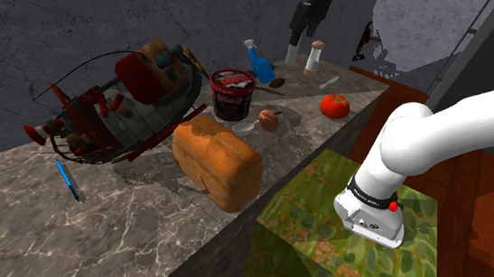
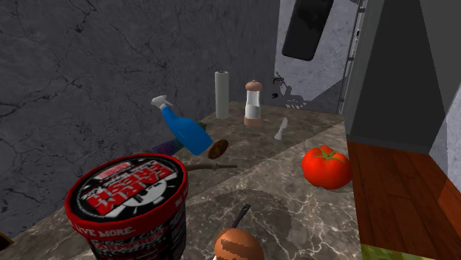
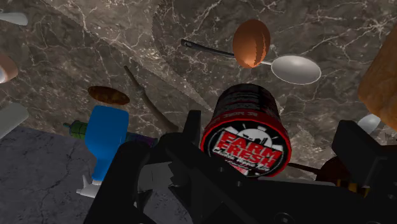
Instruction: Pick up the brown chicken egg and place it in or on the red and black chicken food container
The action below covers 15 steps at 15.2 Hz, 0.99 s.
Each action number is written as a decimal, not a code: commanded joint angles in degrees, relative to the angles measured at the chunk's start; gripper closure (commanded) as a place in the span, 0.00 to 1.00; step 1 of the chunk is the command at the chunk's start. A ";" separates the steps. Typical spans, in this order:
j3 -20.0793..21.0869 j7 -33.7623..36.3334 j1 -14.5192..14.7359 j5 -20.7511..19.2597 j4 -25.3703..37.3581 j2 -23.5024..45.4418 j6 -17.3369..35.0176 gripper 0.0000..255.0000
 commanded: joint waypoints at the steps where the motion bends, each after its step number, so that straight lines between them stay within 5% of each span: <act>1: 0.00 0.00 0.00 0.00 0.00 0.00 0.00 0.00; 15: -1.48 -1.73 0.76 -2.12 -20.01 9.19 26.79 0.00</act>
